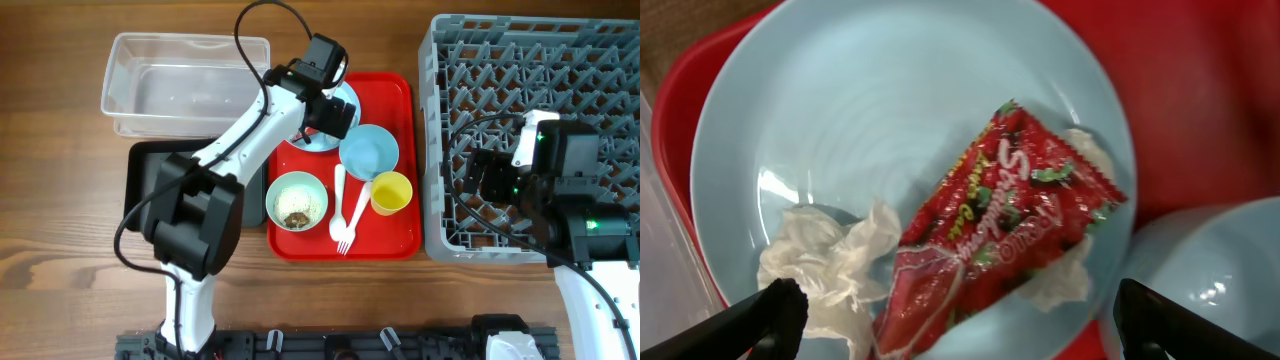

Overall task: Sort waste into correct bins and load items into the dishwasher rack
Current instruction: 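Grasp the red wrapper with the left gripper and drop it in the clear bin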

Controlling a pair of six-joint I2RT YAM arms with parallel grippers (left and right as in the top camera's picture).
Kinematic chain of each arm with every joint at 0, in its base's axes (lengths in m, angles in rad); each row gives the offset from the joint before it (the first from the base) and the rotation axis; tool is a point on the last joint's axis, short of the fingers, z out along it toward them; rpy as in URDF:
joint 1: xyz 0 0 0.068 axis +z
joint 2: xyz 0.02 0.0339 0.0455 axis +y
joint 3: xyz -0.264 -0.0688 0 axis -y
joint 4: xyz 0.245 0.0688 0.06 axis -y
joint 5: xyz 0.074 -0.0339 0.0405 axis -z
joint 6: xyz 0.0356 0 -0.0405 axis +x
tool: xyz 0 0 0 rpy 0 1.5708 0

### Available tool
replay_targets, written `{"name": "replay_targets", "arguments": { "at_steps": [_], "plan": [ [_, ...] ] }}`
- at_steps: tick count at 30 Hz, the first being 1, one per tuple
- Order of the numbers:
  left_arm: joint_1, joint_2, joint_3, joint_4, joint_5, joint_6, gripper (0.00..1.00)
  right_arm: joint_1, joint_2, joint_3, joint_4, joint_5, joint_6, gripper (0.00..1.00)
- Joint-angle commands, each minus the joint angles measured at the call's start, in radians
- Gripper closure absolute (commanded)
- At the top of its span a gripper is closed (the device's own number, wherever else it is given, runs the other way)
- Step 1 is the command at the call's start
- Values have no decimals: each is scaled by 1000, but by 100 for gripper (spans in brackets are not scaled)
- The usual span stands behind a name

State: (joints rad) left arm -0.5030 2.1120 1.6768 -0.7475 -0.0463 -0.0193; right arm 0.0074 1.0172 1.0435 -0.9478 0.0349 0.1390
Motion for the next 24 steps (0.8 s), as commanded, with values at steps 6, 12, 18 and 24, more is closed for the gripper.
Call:
{"name": "replay_targets", "arguments": {
  "at_steps": [6,12,18,24],
  "plan": [
    [36,48,10,36,-90,-85,4,0,7,23,-12,17,21,0],
    [73,55,9,23,-48,-169,5,0,7,23,-14,17,21,0],
    [75,79,9,20,-48,-172,12,0,7,23,-15,17,21,0],
    [73,84,8,16,-48,-173,42,0,7,23,-15,17,21,0]
  ]
}}
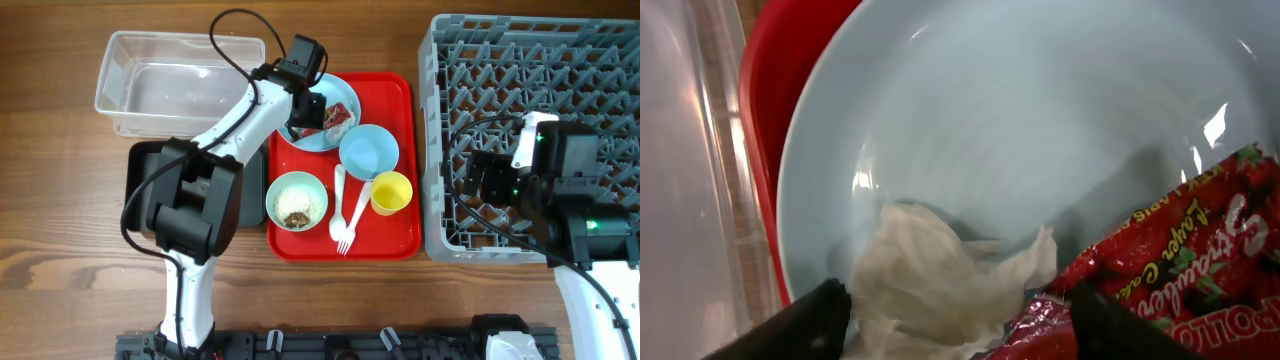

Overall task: Sort waste into correct bins and load items into the dishwasher rack
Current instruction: 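Grasp the red wrapper with the left gripper and drop it in the clear bin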

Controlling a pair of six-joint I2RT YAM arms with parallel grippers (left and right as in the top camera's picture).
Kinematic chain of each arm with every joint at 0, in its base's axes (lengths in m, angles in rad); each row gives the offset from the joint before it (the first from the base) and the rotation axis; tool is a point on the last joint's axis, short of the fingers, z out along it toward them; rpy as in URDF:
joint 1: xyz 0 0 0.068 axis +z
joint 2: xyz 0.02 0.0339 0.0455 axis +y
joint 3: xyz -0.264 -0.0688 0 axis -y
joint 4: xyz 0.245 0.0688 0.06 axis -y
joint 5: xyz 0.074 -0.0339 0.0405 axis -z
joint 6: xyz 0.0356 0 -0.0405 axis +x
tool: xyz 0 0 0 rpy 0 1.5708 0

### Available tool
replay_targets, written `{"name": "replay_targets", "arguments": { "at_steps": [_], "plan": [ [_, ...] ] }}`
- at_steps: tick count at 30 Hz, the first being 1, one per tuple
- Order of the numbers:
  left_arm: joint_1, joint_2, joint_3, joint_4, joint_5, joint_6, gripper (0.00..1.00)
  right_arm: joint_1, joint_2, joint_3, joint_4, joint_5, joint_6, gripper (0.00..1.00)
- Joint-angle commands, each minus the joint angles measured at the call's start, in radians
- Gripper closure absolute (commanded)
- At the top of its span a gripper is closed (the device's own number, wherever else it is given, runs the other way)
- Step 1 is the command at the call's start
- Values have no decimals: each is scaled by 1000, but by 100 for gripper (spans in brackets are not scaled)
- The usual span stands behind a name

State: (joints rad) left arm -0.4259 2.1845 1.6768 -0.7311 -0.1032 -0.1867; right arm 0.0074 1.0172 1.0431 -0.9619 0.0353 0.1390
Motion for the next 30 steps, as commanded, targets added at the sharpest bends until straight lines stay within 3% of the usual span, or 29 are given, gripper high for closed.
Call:
{"name": "replay_targets", "arguments": {
  "at_steps": [1,5,9,20,25,30],
  "plan": [
    [-4,11,8,-3,9,-5,48,0,7,24,-1,17,21,0],
    [-4,11,8,-19,9,-5,75,0,7,24,-1,17,21,0],
    [-4,9,9,-33,9,-5,96,0,7,24,-1,17,21,0],
    [10,-242,14,-4,8,-5,96,0,7,24,-2,17,21,0],
    [81,-343,14,12,0,-5,95,0,7,24,-2,16,21,0],
    [200,-336,9,-30,-3,-43,95,0,7,24,-1,17,21,0]
  ]
}}
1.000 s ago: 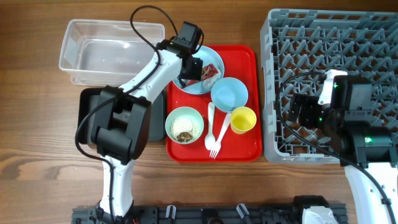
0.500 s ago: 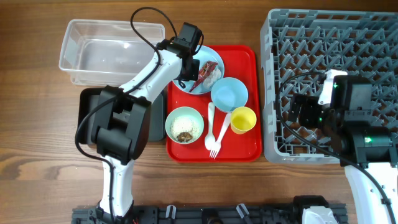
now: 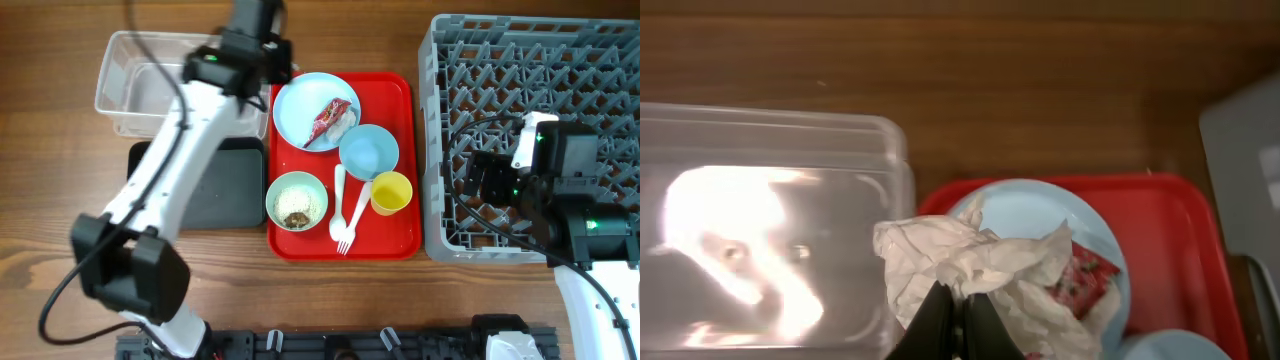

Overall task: Sort waste into correct bins and load items into the dishwasher rack
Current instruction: 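Grasp the red wrapper with the left gripper and drop it in the clear bin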

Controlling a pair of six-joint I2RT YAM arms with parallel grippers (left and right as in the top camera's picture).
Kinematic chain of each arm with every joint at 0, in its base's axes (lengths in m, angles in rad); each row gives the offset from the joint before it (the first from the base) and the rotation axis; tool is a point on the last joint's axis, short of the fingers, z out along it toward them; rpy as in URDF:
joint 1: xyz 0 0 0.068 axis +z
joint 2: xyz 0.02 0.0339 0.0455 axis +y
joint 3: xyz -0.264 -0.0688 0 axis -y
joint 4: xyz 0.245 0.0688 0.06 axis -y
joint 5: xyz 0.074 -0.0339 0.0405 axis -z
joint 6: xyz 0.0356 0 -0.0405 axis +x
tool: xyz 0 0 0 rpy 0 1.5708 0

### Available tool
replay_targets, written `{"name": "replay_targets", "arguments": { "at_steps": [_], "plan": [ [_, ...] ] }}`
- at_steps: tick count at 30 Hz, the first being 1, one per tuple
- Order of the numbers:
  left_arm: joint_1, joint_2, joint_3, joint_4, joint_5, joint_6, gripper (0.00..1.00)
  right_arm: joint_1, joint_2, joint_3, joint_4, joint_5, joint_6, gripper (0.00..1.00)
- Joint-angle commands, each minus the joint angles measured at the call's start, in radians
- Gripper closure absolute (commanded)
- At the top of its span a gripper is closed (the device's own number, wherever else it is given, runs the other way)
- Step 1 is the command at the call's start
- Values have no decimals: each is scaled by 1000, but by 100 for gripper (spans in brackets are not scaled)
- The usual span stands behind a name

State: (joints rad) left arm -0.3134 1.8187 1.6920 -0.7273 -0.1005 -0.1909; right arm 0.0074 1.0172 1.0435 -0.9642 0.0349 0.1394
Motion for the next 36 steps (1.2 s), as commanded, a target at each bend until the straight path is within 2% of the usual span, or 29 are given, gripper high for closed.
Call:
{"name": "replay_targets", "arguments": {
  "at_steps": [1,3,4,5,6,9,10,16,19,26,36],
  "plan": [
    [112,40,-6,-46,-5,-57,96,0,7,23,1,17,21,0],
    [152,58,-6,-66,-5,-69,96,0,7,23,1,17,20,0],
    [168,68,-6,-76,-5,-82,91,0,7,23,1,17,20,0],
    [181,79,-6,-82,-4,-88,86,0,7,23,1,17,20,0],
    [192,88,-6,-91,2,-87,72,0,7,23,1,17,20,0],
    [205,96,-6,-100,41,-86,61,0,7,23,1,17,21,0],
    [204,93,-5,-100,56,-86,48,0,7,23,1,17,21,0],
    [122,70,-3,-86,127,-49,33,0,7,23,2,17,18,0],
    [15,84,-12,-88,137,-48,32,0,7,23,1,17,19,0],
    [-137,172,-30,-55,134,-48,31,0,7,23,0,17,18,0],
    [-204,322,-30,-50,50,-48,31,0,7,23,-10,17,19,0]
  ]
}}
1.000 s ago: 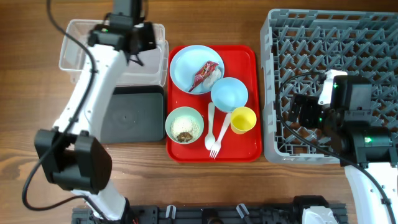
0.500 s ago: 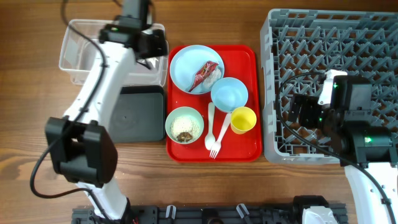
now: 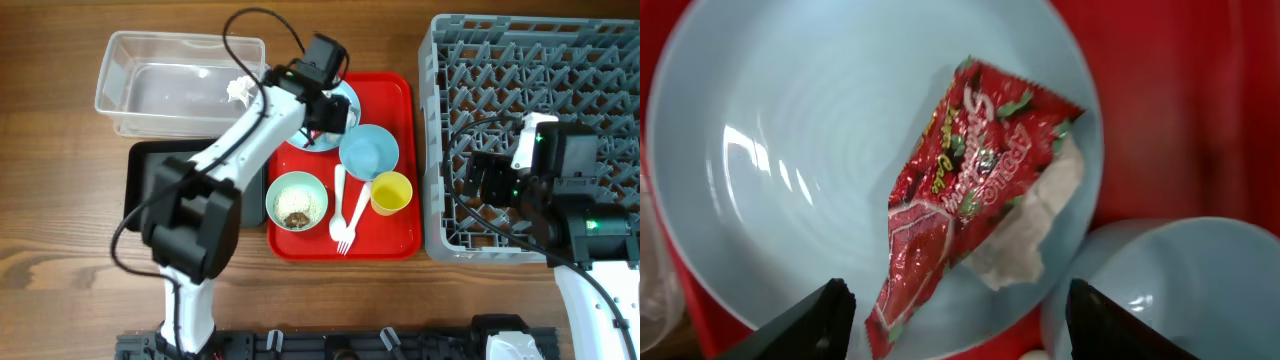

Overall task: Sort waste into correct bins and load items into the dishwasher rack
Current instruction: 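Grasp the red wrapper with the left gripper and drop it in the clear bin, then pick the white tissue off the plate with the left gripper into the bin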

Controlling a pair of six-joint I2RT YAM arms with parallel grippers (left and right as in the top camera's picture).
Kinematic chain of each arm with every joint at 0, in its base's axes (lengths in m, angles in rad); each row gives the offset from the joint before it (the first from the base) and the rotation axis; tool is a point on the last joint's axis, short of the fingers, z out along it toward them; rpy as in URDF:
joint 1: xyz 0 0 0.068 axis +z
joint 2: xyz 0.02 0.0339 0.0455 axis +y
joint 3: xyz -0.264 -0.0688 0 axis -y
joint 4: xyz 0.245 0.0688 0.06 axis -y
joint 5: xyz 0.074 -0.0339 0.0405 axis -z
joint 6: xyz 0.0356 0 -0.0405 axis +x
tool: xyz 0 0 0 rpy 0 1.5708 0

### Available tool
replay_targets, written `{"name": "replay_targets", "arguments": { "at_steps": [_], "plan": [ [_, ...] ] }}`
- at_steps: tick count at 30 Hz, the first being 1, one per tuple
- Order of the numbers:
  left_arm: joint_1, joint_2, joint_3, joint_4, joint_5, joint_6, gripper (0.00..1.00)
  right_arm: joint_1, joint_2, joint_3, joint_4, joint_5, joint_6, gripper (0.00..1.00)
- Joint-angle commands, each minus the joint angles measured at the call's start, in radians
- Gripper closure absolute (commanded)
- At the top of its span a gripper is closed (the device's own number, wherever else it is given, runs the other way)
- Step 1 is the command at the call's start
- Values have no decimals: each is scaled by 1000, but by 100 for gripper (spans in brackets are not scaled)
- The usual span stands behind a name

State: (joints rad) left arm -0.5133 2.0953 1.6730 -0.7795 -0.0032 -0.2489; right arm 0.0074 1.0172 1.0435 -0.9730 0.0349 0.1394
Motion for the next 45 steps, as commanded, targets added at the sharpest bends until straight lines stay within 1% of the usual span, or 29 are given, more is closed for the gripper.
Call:
{"name": "replay_targets", "arguments": {
  "at_steps": [1,4,5,8,10,11,16,21,24,27,29,34,36,37,38,39,40,41,42,45],
  "plan": [
    [-4,58,-11,2,-47,9,32,0,7,23,-1,17,19,0],
    [-3,94,-11,5,-48,9,37,0,7,23,-2,17,20,0],
    [-3,97,-11,5,-50,9,45,0,7,23,-3,17,20,0],
    [-4,91,-10,5,-78,9,81,0,7,23,-6,17,20,0],
    [-3,79,-10,6,-104,9,96,0,7,23,-6,17,19,0],
    [-1,72,-10,5,-118,9,96,0,7,23,-6,17,20,0],
    [6,-4,-9,-11,-148,9,96,0,7,23,-7,17,20,0],
    [17,-166,-8,-23,-163,9,96,0,7,23,-8,17,20,0],
    [50,-251,-8,-26,-209,9,96,0,7,23,-10,17,19,0],
    [122,-302,-8,-27,-219,0,96,0,7,23,-13,17,19,0],
    [184,-304,-8,-36,-218,-37,96,0,7,23,-12,17,19,0],
    [343,-248,-13,-85,-187,-192,96,0,7,23,-12,17,20,0],
    [385,-221,-17,-86,-186,-252,84,0,7,23,-12,17,20,0],
    [401,-207,-17,-85,-175,-278,66,0,7,23,-12,17,20,0],
    [415,-198,-17,-82,-157,-294,58,0,7,23,-12,17,20,0],
    [428,-189,-17,-73,-124,-298,54,0,7,23,-12,17,20,0],
    [437,-187,-17,-66,-90,-298,47,0,7,23,-12,17,20,0],
    [443,-187,-17,-61,-64,-298,45,0,7,23,-12,17,19,0],
    [444,-190,-16,-55,-43,-298,41,0,7,23,-12,17,19,0],
    [437,-211,-15,-56,0,-298,40,0,7,23,-12,17,18,0]
  ]
}}
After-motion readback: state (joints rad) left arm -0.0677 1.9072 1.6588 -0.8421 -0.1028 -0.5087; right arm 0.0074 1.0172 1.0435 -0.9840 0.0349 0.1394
